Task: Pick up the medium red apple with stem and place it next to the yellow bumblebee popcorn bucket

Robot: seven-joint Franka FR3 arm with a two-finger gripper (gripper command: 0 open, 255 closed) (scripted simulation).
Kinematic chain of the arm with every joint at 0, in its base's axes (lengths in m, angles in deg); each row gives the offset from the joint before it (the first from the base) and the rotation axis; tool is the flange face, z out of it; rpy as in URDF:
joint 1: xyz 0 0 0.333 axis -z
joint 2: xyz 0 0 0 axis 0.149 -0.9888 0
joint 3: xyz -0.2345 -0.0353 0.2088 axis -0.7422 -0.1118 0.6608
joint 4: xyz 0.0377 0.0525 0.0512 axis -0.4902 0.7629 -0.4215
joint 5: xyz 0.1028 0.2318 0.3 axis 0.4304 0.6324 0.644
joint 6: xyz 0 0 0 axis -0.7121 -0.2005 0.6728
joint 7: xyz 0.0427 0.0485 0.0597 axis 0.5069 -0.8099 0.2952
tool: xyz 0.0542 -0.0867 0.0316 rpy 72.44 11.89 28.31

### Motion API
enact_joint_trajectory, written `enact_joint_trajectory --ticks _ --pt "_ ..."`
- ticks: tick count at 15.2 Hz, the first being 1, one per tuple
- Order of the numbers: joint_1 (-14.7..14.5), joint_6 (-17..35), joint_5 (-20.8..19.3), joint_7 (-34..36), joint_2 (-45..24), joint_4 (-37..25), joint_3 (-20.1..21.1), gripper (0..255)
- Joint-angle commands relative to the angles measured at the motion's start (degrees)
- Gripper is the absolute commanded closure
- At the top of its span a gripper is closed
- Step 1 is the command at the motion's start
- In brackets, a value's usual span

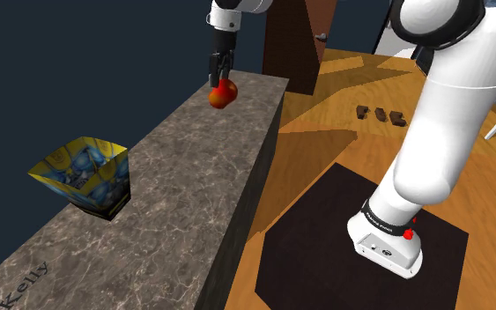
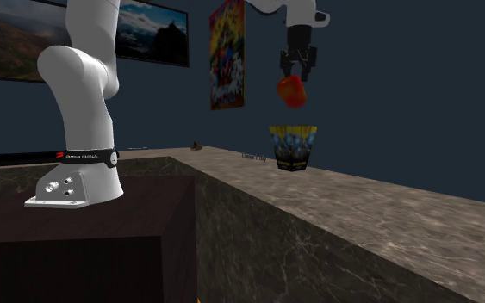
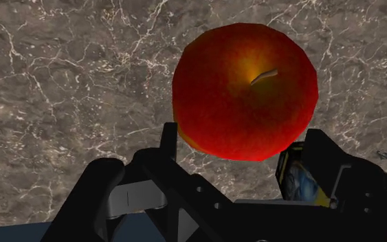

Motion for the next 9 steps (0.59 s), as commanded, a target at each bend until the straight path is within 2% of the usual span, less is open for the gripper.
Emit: enact_joint_trajectory --ticks 1,9 --pt "-1.5 -0.1 -0.3 2.6 -1.1 -1.6 1.0 255" --pt "-7.8 -0.8 -2.1 12.6 -7.8 -10.7 4.3 255"
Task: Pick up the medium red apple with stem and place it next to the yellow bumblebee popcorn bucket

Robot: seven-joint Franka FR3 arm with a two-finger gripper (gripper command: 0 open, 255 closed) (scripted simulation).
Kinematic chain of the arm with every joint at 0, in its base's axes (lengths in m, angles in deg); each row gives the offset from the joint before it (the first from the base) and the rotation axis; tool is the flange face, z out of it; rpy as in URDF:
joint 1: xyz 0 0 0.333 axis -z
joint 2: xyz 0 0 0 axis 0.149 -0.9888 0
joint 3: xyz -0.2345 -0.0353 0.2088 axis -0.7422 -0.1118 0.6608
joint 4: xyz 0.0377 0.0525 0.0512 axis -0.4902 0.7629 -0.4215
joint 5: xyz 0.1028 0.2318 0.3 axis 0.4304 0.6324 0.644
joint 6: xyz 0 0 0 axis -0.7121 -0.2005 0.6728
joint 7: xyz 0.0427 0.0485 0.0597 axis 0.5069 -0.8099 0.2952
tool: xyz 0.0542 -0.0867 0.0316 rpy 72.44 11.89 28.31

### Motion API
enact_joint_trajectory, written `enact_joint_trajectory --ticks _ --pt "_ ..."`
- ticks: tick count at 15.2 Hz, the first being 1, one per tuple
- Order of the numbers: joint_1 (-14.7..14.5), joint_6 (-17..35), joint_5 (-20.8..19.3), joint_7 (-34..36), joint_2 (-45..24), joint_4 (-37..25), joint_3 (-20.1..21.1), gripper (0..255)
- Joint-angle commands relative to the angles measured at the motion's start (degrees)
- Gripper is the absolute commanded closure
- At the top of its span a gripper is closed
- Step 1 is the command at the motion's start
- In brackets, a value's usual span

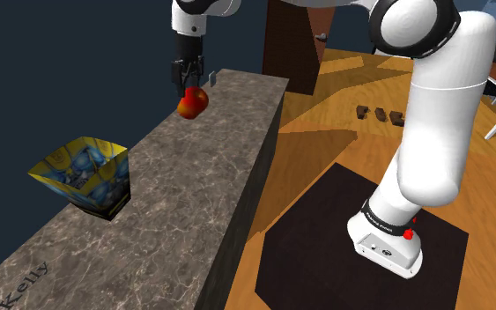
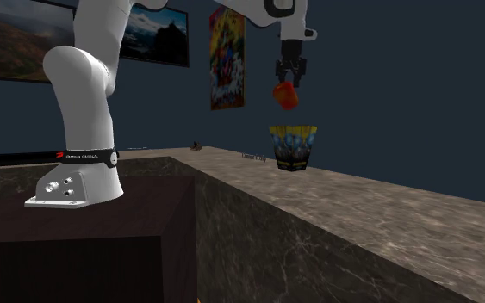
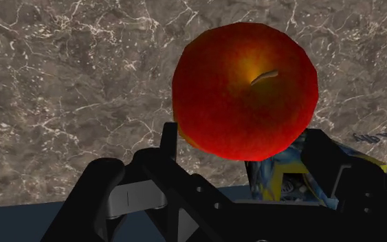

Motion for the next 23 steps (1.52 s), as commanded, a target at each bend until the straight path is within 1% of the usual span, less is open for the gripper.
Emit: enact_joint_trajectory --ticks 1,6,9,10,16,23 --pt "-1.6 -0.4 -0.5 2.4 -1.7 -2.5 0.7 255" --pt "-6.0 -2.7 -2.3 8.4 -8.5 -12.5 2.1 255" --pt "-9.0 -5.3 -3.5 11.8 -14.0 -20.9 2.6 255" --pt "-10.3 -6.7 -4.0 13.2 -16.6 -25.1 2.7 255" --pt "-10.0 -1.3 -3.7 12.5 -15.4 -18.5 2.7 255" --pt "-9.8 4.2 -3.6 11.9 -15.2 -12.7 2.7 255"
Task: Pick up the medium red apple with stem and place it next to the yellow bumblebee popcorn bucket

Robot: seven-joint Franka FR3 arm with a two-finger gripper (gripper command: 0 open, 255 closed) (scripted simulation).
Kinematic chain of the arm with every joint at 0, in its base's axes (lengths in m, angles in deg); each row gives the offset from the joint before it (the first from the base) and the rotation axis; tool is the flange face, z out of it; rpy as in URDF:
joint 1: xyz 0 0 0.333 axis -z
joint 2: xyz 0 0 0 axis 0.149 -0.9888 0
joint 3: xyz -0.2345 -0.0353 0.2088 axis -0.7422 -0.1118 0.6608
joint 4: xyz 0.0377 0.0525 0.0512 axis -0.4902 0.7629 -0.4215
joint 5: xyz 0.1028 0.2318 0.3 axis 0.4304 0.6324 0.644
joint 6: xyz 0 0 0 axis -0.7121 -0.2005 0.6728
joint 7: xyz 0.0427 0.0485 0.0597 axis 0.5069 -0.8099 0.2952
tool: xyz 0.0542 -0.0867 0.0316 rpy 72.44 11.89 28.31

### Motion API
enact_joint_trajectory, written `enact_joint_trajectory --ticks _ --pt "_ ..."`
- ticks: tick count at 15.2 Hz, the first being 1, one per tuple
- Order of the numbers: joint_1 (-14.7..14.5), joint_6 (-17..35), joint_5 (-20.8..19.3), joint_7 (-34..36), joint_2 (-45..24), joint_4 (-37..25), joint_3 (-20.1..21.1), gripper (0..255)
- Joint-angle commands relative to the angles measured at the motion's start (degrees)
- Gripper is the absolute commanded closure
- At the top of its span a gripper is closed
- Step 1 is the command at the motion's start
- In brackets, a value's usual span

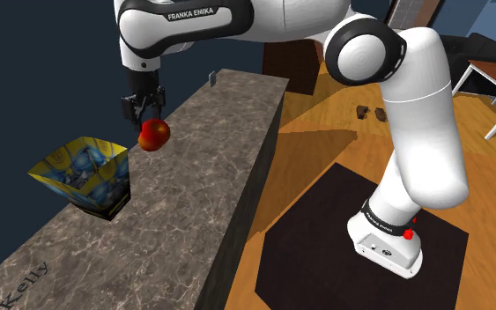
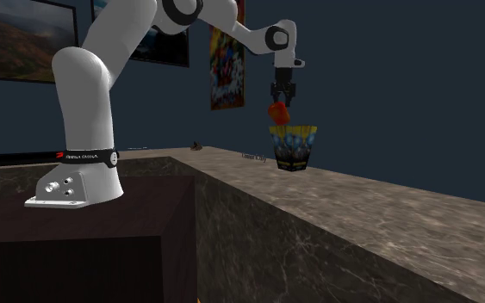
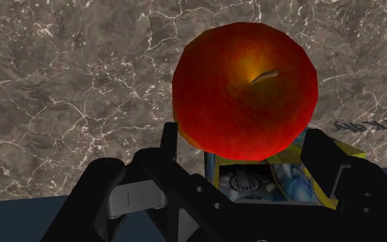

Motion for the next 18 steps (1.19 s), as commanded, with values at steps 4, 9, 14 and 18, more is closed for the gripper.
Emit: enact_joint_trajectory --ticks 4,9,14,18 --pt "0.1 3.8 0.1 -0.5 -0.2 3.6 0.0 255" --pt "0.2 7.2 0.2 -0.9 -0.9 6.4 -0.1 255" --pt "0.2 10.5 0.2 -1.3 -1.9 8.7 -0.1 255" --pt "0.2 13.0 0.2 -1.6 -2.8 10.2 -0.1 255"
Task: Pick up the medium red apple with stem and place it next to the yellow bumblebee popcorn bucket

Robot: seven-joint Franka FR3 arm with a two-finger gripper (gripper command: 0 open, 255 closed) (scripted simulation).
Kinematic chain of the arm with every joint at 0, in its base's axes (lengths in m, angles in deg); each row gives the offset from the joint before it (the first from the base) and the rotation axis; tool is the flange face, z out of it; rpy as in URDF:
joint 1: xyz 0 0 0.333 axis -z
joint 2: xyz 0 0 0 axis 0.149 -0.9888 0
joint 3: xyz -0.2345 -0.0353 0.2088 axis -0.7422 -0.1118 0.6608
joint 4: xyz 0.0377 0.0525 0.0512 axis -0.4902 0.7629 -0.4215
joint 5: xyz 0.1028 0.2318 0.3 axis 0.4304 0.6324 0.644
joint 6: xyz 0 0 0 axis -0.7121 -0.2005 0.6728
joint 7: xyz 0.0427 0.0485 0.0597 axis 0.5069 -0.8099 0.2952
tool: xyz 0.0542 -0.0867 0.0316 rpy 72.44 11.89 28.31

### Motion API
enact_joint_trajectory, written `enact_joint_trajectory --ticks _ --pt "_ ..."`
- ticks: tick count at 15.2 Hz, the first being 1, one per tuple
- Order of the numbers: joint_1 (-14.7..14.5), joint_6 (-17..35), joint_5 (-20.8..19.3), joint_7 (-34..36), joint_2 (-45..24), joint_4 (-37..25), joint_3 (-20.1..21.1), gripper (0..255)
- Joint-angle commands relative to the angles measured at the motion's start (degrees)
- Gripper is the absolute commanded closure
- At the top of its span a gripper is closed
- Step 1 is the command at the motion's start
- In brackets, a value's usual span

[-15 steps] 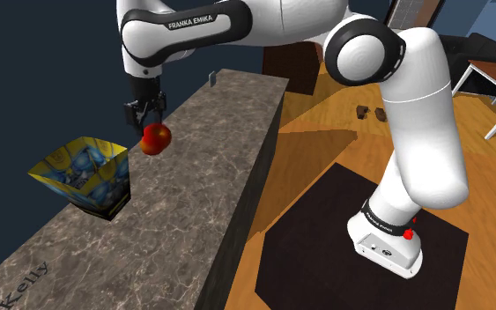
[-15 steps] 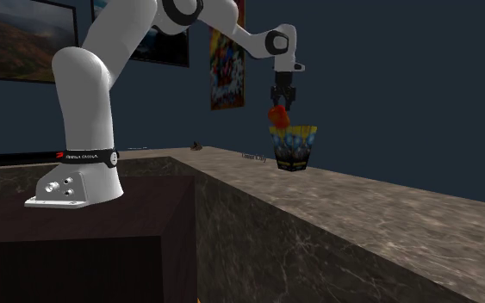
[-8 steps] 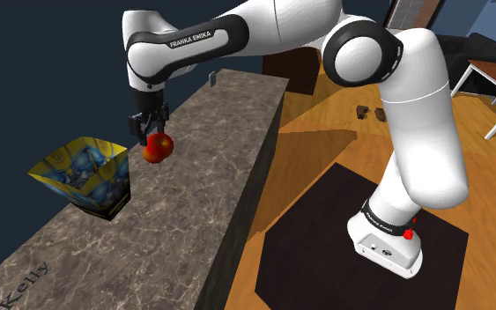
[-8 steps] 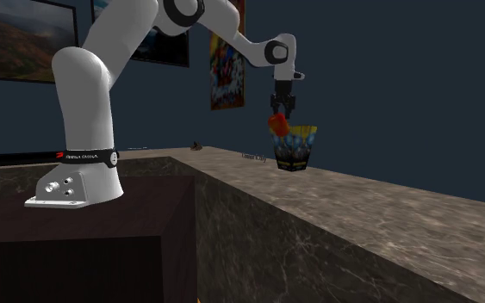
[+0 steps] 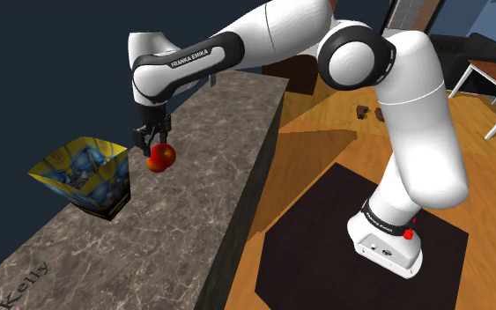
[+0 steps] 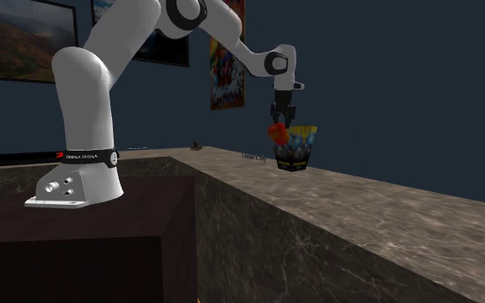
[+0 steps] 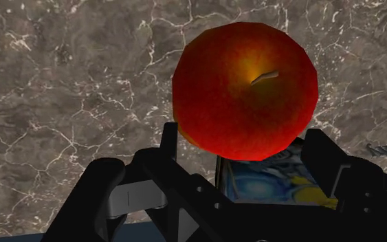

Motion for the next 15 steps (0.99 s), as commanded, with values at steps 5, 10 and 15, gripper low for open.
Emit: enact_joint_trajectory --ticks 5,10,15 --pt "-0.1 3.6 0.0 -0.4 -1.6 2.0 0.0 255" --pt "-0.1 6.4 0.0 -0.7 -3.3 3.1 -0.1 255" --pt "-0.2 9.1 0.0 -1.1 -5.3 3.8 -0.2 255"
